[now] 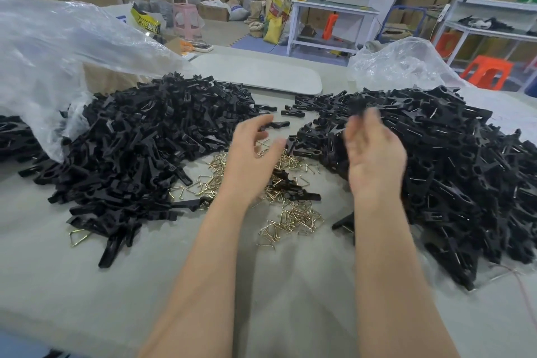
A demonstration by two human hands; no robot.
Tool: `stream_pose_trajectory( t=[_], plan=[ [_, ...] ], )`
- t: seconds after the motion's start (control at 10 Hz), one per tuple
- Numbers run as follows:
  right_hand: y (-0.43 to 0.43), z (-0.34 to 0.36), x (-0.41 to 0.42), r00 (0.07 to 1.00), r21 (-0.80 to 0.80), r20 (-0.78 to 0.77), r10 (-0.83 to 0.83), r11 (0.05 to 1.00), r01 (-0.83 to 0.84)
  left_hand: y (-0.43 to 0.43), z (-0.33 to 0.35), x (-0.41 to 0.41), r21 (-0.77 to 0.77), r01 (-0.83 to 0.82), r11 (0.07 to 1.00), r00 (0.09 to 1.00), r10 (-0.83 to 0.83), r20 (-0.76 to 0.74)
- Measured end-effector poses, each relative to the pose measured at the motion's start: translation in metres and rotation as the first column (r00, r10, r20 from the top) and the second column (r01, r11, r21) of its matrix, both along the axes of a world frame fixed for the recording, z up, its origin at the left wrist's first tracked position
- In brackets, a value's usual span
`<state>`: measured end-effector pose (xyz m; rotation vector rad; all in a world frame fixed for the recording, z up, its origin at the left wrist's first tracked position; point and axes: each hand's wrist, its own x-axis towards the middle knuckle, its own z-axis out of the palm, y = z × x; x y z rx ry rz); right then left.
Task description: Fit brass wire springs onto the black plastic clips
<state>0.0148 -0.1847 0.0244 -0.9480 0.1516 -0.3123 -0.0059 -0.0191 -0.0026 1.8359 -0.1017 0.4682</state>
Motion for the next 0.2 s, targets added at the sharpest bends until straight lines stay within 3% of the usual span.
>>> stream_pose_trajectory(
  t=[0.1, 0.2],
  plan=[
    [-0.012, -0.001, 0.001, 0.998, 0.355, 0.043, -0.036, 0.935, 0.018, 0.004, -0.002, 0.004, -0.155, -0.220, 0.963, 0.976, 0.218, -0.028],
    [0.001, -0.009, -0.006, 0.993, 0.142, -0.109, 0.048, 0.989, -0.032, 0.008, -0.005, 0.010, -0.257, -0.316, 0.913, 0.948, 0.295, -0.119]
  ],
)
